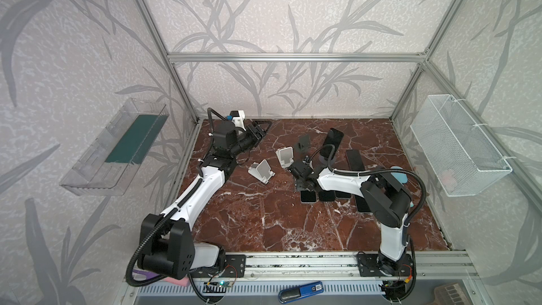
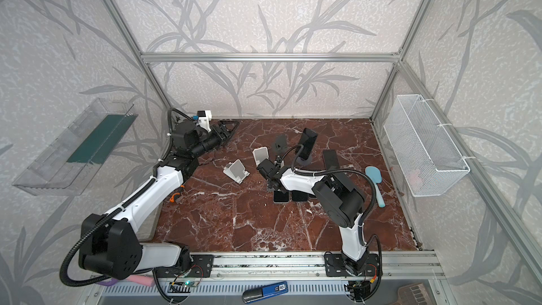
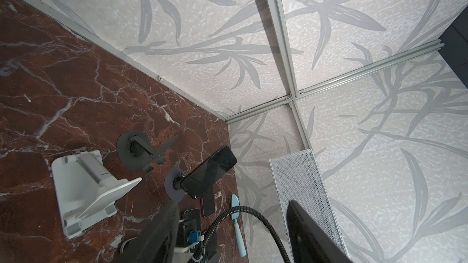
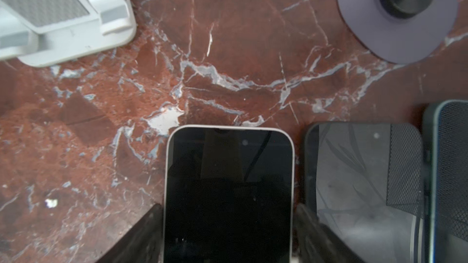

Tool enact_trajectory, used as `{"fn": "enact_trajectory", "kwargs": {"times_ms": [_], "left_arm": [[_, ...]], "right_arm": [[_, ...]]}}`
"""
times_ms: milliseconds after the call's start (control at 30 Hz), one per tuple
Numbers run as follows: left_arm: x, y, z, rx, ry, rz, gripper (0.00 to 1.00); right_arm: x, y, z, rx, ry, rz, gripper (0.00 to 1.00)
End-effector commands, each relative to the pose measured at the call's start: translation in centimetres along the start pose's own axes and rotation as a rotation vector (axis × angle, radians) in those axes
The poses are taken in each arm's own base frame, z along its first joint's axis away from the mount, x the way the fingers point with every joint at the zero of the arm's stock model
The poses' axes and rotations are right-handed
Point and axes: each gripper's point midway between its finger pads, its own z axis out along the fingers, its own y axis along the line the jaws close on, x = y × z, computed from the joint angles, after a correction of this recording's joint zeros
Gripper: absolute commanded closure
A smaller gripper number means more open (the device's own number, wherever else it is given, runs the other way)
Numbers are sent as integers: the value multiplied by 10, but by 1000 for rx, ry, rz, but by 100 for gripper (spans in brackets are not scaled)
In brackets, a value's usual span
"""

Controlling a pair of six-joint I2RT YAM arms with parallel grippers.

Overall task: Remove the phone from the phone stand
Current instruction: Place the phone at the center of the table.

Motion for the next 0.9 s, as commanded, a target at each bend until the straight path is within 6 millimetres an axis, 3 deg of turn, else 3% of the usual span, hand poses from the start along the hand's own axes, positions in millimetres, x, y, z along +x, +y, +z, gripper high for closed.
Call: {"fn": "enact_trajectory", "kwargs": {"times_ms": [0, 400, 533, 867], "left_arm": [[-2, -16, -3, 46, -8, 17, 32], [0, -15, -2, 44, -2, 14, 32], [0, -16, -2, 45, -5, 20, 32], [2, -14, 0, 42, 3, 32, 32]], "right_arm": [[12, -13, 5, 52, 20, 3, 20], [8, -3, -10, -25, 24, -82, 19], [3, 11, -20, -101, 28, -160, 18], [-26, -4, -56, -44, -50, -201, 14]]}}
